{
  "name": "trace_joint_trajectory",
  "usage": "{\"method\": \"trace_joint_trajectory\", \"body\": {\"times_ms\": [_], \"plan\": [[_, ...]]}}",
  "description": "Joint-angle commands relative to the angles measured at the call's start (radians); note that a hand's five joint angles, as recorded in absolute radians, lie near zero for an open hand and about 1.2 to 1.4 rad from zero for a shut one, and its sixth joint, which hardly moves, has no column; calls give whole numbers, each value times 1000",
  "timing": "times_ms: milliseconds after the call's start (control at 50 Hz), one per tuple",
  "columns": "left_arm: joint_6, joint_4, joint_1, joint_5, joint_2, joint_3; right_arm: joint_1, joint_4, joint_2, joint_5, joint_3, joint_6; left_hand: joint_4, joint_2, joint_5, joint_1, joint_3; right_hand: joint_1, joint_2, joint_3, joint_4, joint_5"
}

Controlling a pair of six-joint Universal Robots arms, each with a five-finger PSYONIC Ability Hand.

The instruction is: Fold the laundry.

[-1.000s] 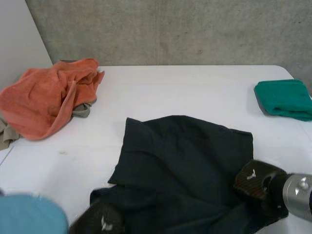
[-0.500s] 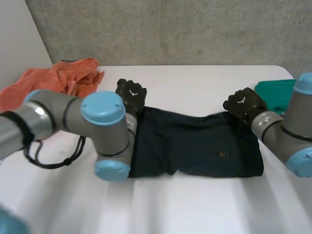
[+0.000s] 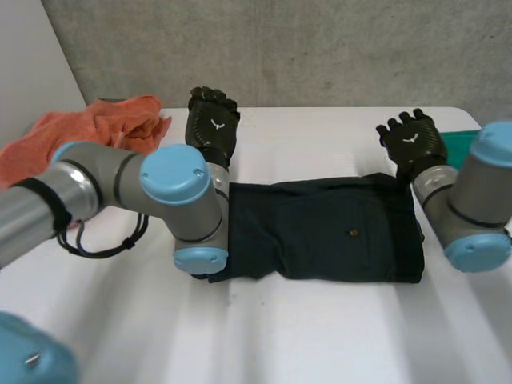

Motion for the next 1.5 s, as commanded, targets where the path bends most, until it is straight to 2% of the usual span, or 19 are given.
{"method": "trace_joint_trajectory", "body": {"times_ms": [20,140,320,380,400,420,560,700,800,880,1020,1060,1080,1100,1180,1240,1340,1420,1500], "plan": [[-25,-8,-11,1,202,-217,-18,367,-203,-70,136,115,-23,-27,-45,-13,-32,-61,-47,-43,-35,-53],[-129,-7,-21,9,339,-421,-69,443,-236,-147,257,175,-17,-22,-40,-7,-26,43,57,61,69,51],[-197,-7,-53,47,364,-524,-104,285,-223,-170,371,179,-11,-16,-34,-1,-20,172,186,190,198,180],[-200,-7,-56,46,359,-527,-113,248,-188,-163,374,167,-8,-13,-31,2,-17,500,514,518,526,508],[-200,-7,-56,46,359,-527,-113,242,-181,-160,371,165,-11,-16,-34,-1,-20,719,733,737,745,727],[-200,-7,-56,46,359,-527,-118,234,-174,-150,363,162,-11,-16,-34,-1,-20,1156,1171,1174,1182,1164],[-200,-13,-57,44,385,-542,-149,168,-259,-61,359,74,-8,-13,-31,2,-17,1161,1175,1179,1187,1169],[-201,-13,-53,47,459,-597,-135,156,-322,-37,348,-287,-11,-16,-34,-1,-20,1161,1175,1179,1187,1169],[-204,-13,-47,44,480,-633,131,74,-251,-51,276,-478,-11,-16,-34,-1,-20,1161,1175,1179,1187,1169],[-204,-13,-40,43,500,-662,296,23,-172,-110,259,-554,-11,-16,-34,-1,-20,1161,1175,1179,1187,1169],[-206,-13,-25,44,536,-703,391,23,-86,-323,270,-640,-17,-21,-40,-7,-26,1141,1156,1159,1167,1149],[-208,-10,-19,44,540,-705,391,21,-86,-389,273,-640,-17,-22,-40,-7,-26,775,790,793,801,783],[-209,-10,-17,44,540,-705,391,18,-89,-411,273,-634,-17,-22,-40,-7,-26,664,678,682,690,672],[-212,-10,-16,44,542,-703,393,13,-92,-435,279,-622,-17,-22,-40,-7,-26,355,369,372,380,363],[-237,-7,-10,46,545,-685,364,16,-156,-454,300,-518,-17,-22,-40,-7,-26,41,55,59,67,49],[-257,-2,-1,47,543,-656,306,10,-253,-463,319,-338,-14,-19,-37,-4,-23,-61,-47,-43,-35,-53],[-267,-2,-10,57,523,-563,169,13,-393,-443,334,167,-8,-13,-31,2,-17,-61,-47,-43,-35,-53],[-292,-6,-34,119,464,-481,89,29,-436,-443,320,409,-8,-13,-31,2,-17,-61,-47,-43,-35,-53],[-350,-17,-92,175,393,-388,6,114,-445,-440,291,498,-8,-13,-31,2,-17,-61,-47,-43,-35,-53]]}}
